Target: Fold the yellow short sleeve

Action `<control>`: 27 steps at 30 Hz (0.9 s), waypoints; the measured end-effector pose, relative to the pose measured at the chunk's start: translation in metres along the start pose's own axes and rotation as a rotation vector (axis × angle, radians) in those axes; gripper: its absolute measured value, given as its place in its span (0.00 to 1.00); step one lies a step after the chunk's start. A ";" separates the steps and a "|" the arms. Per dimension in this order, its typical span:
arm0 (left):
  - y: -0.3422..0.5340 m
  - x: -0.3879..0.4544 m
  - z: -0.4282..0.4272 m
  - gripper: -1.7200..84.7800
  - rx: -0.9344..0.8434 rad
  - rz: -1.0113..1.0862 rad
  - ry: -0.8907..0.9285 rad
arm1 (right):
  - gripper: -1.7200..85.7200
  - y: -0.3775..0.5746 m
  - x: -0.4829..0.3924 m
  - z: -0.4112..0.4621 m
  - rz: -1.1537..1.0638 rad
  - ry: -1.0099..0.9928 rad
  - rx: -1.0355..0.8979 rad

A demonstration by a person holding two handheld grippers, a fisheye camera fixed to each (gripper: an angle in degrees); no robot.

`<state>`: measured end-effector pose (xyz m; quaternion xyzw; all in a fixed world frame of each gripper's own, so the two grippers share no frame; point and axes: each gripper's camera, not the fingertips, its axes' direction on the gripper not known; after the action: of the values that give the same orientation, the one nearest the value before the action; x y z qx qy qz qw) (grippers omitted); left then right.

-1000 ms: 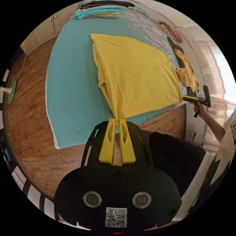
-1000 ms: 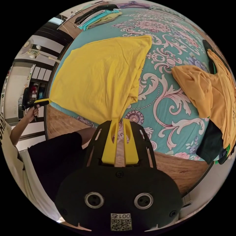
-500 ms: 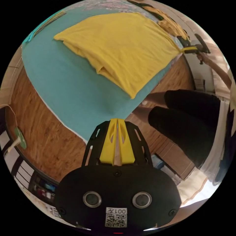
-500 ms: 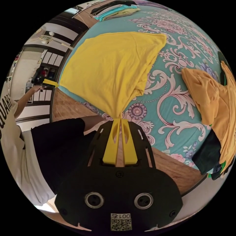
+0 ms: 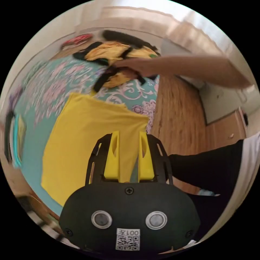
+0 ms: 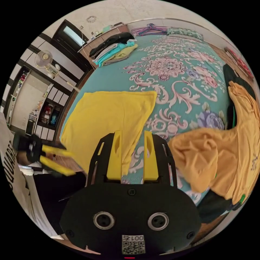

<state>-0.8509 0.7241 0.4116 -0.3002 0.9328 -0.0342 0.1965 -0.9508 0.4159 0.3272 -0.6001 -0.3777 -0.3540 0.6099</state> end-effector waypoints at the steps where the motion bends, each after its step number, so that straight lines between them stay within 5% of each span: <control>1: -0.019 0.018 0.022 0.09 -0.032 0.099 -0.084 | 0.15 -0.010 0.009 0.002 0.001 -0.017 -0.015; 7: -0.058 0.061 0.108 0.06 -0.165 0.299 -0.223 | 0.12 -0.003 0.021 -0.033 -0.036 -0.065 0.041; 14: -0.070 0.055 0.138 0.02 -0.105 0.095 -0.115 | 0.12 0.069 0.023 -0.076 0.007 0.032 0.016; 20: -0.075 0.064 0.180 0.13 -0.197 0.091 -0.012 | 0.14 0.149 0.034 -0.093 0.202 -0.060 -0.071; 27: -0.092 0.118 0.239 0.15 -0.220 0.256 -0.204 | 0.12 0.192 0.052 -0.101 0.326 -0.141 -0.083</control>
<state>-0.7959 0.5940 0.1676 -0.2008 0.9367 0.1238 0.2586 -0.7528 0.3221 0.2844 -0.7013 -0.3023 -0.2231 0.6058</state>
